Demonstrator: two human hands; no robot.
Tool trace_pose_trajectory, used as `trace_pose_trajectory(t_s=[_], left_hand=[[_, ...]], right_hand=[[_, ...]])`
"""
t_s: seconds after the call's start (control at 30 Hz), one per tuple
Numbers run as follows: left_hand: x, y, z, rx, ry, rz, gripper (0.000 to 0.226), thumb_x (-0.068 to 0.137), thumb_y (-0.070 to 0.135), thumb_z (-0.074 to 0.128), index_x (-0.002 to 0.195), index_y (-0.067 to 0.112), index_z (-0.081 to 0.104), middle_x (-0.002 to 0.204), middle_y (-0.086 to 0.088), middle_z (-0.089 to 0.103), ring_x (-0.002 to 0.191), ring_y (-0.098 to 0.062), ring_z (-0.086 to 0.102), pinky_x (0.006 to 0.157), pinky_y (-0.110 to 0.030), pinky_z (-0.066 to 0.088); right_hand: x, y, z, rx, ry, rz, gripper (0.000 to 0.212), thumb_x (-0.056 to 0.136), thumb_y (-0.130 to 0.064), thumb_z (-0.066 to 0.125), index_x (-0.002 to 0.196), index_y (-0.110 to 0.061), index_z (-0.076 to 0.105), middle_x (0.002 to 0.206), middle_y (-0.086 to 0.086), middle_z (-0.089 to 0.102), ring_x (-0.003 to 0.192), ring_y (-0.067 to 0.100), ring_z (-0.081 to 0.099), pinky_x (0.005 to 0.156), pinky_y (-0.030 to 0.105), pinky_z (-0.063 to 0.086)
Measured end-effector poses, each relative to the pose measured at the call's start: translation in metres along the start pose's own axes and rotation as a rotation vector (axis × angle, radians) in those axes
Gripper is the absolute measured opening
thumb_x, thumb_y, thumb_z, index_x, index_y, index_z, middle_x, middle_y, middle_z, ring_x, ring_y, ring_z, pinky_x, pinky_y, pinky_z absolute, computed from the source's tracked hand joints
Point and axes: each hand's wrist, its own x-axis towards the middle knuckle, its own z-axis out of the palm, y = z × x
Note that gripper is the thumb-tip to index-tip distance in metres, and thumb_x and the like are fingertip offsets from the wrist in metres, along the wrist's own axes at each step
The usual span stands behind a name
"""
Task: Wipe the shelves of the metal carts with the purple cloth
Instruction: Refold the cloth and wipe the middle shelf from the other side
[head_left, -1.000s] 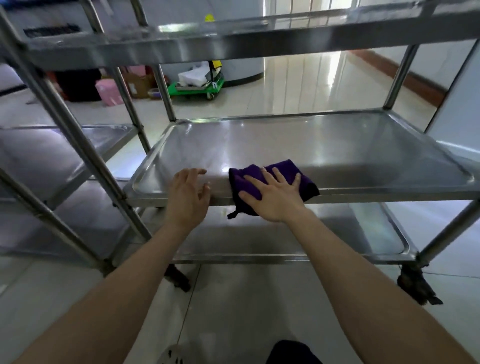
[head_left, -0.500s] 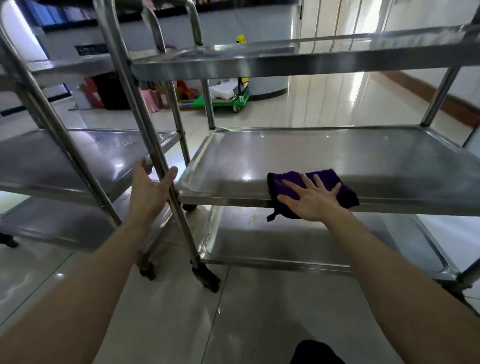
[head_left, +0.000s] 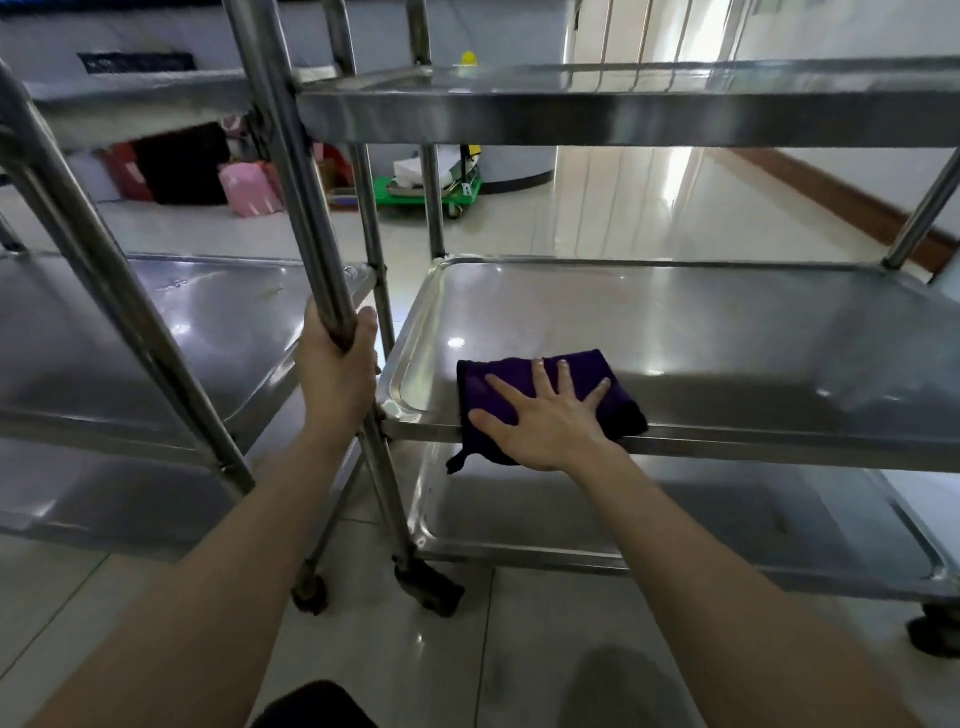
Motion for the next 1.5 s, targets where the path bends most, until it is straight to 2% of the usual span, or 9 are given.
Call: trace_pose_trajectory(t_s=[0.2, 0.37, 0.87, 1.07, 1.2, 1.3, 1.4, 1.43, 1.5], left_hand=[[0.012, -0.009, 0.012, -0.006, 0.012, 0.039, 0.020, 0.101, 0.040, 0.067, 0.093, 0.053, 0.055, 0.074, 0.001, 0.057, 0.068, -0.038, 0.064, 0.065, -0.062, 0.060], [0.020, -0.020, 0.022, -0.009, 0.032, 0.064, 0.013, 0.098, 0.049, 0.068, 0.094, 0.049, 0.056, 0.078, -0.012, 0.051, 0.070, -0.049, 0.059, 0.065, -0.066, 0.057], [0.031, -0.032, 0.025, -0.034, 0.063, 0.120, 0.011, 0.099, 0.047, 0.066, 0.096, 0.050, 0.056, 0.073, -0.003, 0.050, 0.067, -0.048, 0.054, 0.062, -0.067, 0.055], [0.036, -0.034, 0.026, -0.028, 0.072, 0.136, 0.009, 0.101, 0.047, 0.065, 0.106, 0.043, 0.057, 0.074, 0.005, 0.058, 0.068, -0.029, 0.065, 0.068, -0.061, 0.060], [0.034, -0.033, 0.026, -0.011, 0.081, 0.160, 0.020, 0.102, 0.050, 0.062, 0.108, 0.032, 0.057, 0.073, 0.016, 0.057, 0.065, -0.009, 0.059, 0.063, -0.029, 0.056], [0.033, -0.030, 0.025, -0.035, 0.067, 0.130, 0.025, 0.102, 0.051, 0.062, 0.104, 0.026, 0.056, 0.068, 0.018, 0.054, 0.061, -0.006, 0.054, 0.059, -0.018, 0.047], [0.031, -0.026, 0.021, -0.035, 0.026, 0.105, 0.031, 0.100, 0.052, 0.064, 0.106, 0.023, 0.056, 0.067, 0.014, 0.056, 0.060, -0.008, 0.056, 0.058, -0.021, 0.049], [0.032, -0.024, 0.018, -0.037, -0.008, 0.089, 0.033, 0.100, 0.054, 0.066, 0.109, 0.024, 0.056, 0.070, 0.008, 0.059, 0.061, -0.012, 0.059, 0.059, -0.027, 0.053], [0.033, -0.021, 0.010, -0.022, -0.096, 0.037, 0.038, 0.098, 0.054, 0.071, 0.119, 0.028, 0.055, 0.084, -0.001, 0.068, 0.072, -0.019, 0.069, 0.069, -0.033, 0.060]], right_hand=[[0.045, -0.019, -0.007, 0.038, -0.076, 0.063, 0.093, 0.084, -0.101, 0.009, 0.166, -0.059, 0.001, 0.180, 0.008, -0.016, 0.162, 0.045, -0.023, 0.109, 0.087, -0.024], [0.074, -0.012, -0.013, 0.069, -0.131, 0.107, 0.092, 0.083, -0.102, 0.017, 0.164, -0.062, -0.003, 0.180, 0.004, -0.020, 0.162, 0.041, -0.028, 0.111, 0.084, -0.024], [0.237, -0.039, -0.035, 0.008, -0.096, 0.048, 0.103, 0.071, -0.110, 0.009, 0.162, -0.065, -0.001, 0.181, 0.008, -0.011, 0.163, 0.047, -0.015, 0.112, 0.088, -0.018], [0.182, -0.055, -0.020, 0.031, -0.099, -0.069, 0.113, 0.059, -0.114, 0.003, 0.162, -0.066, 0.000, 0.181, 0.000, -0.013, 0.165, 0.038, -0.019, 0.112, 0.081, -0.024], [0.103, -0.056, -0.001, 0.098, -0.075, -0.142, 0.110, 0.059, -0.114, -0.001, 0.160, -0.069, 0.001, 0.182, -0.006, -0.009, 0.165, 0.032, -0.018, 0.115, 0.075, -0.027], [0.063, -0.053, 0.000, 0.098, -0.028, -0.148, 0.100, 0.070, -0.111, 0.007, 0.160, -0.067, 0.003, 0.182, -0.006, -0.004, 0.166, 0.031, -0.011, 0.118, 0.075, -0.021], [0.056, -0.062, -0.014, 0.122, -0.116, -0.119, 0.101, 0.073, -0.106, 0.011, 0.164, -0.062, 0.012, 0.182, -0.006, 0.001, 0.167, 0.033, -0.009, 0.119, 0.076, -0.018], [0.058, -0.063, -0.022, 0.173, -0.136, -0.118, 0.098, 0.076, -0.102, 0.012, 0.164, -0.060, 0.020, 0.181, -0.006, 0.010, 0.167, 0.034, -0.001, 0.121, 0.077, -0.013], [0.061, -0.057, -0.037, 0.409, -0.043, -0.088, 0.074, 0.096, -0.083, 0.023, 0.160, -0.051, 0.041, 0.167, -0.004, 0.047, 0.156, 0.033, 0.036, 0.126, 0.065, 0.020]])
